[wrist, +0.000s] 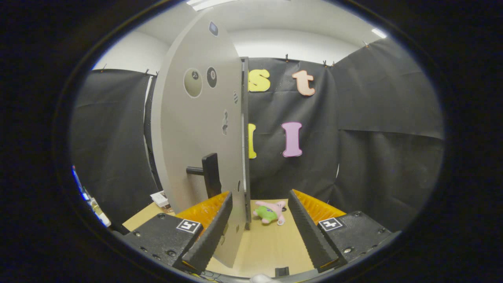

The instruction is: Open the shoe cabinet door, grab the shoes and put them into the shoe cabinet, then close the shoe cabinet door.

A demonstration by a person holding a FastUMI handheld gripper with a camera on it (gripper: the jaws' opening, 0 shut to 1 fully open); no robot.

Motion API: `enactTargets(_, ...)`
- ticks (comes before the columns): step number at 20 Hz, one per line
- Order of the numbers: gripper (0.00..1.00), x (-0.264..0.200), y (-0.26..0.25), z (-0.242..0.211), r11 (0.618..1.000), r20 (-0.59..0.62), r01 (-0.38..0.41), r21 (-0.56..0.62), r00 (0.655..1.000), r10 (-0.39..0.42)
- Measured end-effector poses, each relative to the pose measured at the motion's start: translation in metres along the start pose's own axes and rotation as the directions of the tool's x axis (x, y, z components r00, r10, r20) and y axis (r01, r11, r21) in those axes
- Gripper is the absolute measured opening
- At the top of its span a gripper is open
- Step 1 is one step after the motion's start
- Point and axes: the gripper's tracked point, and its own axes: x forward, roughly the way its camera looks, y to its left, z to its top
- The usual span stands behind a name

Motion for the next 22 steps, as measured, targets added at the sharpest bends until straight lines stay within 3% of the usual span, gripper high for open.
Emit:
enactTargets(14,0.94,0.025,0.115,-0.002,0.997,0.005,-0.081,0.000,0.997,0.081)
enactTargets(22,0.98,0.048,0.189,0.004,0.982,0.006,-0.189,-0.001,0.982,0.189)
